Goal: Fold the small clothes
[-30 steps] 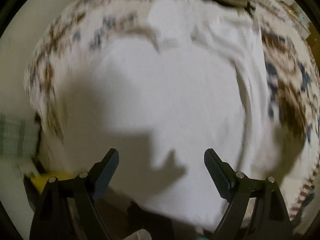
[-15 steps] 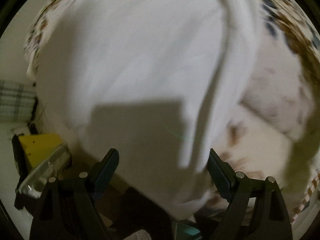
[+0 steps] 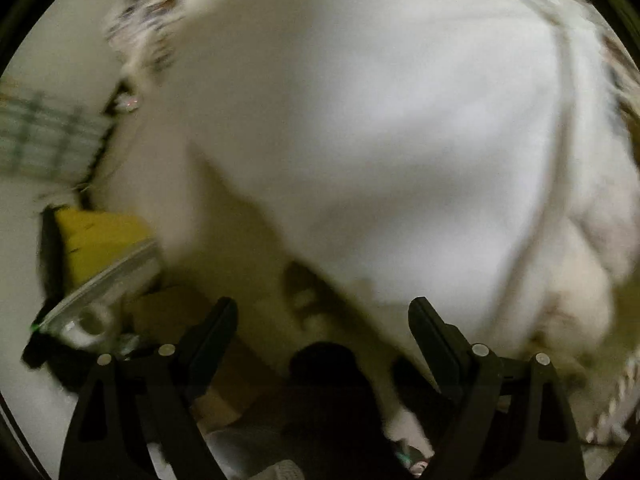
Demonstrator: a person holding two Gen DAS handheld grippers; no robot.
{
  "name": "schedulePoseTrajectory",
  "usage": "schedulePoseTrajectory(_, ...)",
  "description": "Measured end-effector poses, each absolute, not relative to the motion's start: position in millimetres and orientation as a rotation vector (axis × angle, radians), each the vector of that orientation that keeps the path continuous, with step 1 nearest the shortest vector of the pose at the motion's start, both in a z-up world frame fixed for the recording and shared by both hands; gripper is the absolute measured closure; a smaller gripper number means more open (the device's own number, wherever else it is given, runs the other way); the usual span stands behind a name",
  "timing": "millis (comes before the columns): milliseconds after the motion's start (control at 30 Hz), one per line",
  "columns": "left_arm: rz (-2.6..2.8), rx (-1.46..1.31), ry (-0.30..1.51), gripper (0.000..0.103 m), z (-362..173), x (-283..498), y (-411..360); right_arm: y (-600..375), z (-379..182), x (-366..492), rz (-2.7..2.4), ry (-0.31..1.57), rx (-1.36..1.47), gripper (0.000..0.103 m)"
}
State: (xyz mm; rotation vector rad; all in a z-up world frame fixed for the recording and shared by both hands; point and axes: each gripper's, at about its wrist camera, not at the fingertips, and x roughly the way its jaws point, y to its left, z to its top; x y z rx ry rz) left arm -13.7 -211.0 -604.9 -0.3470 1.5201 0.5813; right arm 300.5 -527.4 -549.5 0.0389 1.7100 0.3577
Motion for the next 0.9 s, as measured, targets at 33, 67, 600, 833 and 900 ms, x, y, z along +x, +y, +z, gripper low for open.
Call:
schedulePoseTrajectory(33, 0.53, -0.348, 1.521, 0.016, -609.7, -5.3, -225.8, -525.2, -548.5, 304.2, 0.367, 1.705, 0.037, 0.04)
schedulePoseTrajectory(67, 0.493, -0.344, 1.523, 0.016, -614.1, -0.9, -236.6, -522.5, -548.1, 307.4, 0.377, 1.7, 0.042, 0.04)
schedulePoseTrajectory(600, 0.406, -0.361, 1.392, 0.099, -602.8, 11.5, -242.2, -445.3, -579.2, 474.5, 0.52, 1.611, 0.341, 0.04)
schedulePoseTrajectory(833, 0.421, -0.465, 1.348, 0.099, -578.5, 5.5, -203.3, -409.5, -589.6, 479.3, 0.481, 1.597, 0.311, 0.092)
schedulePoseTrajectory(900, 0.419, -0.49, 1.338, 0.099, -568.9, 7.8, -190.9, -406.3, -577.8, 477.0, 0.48, 1.576, 0.295, 0.094)
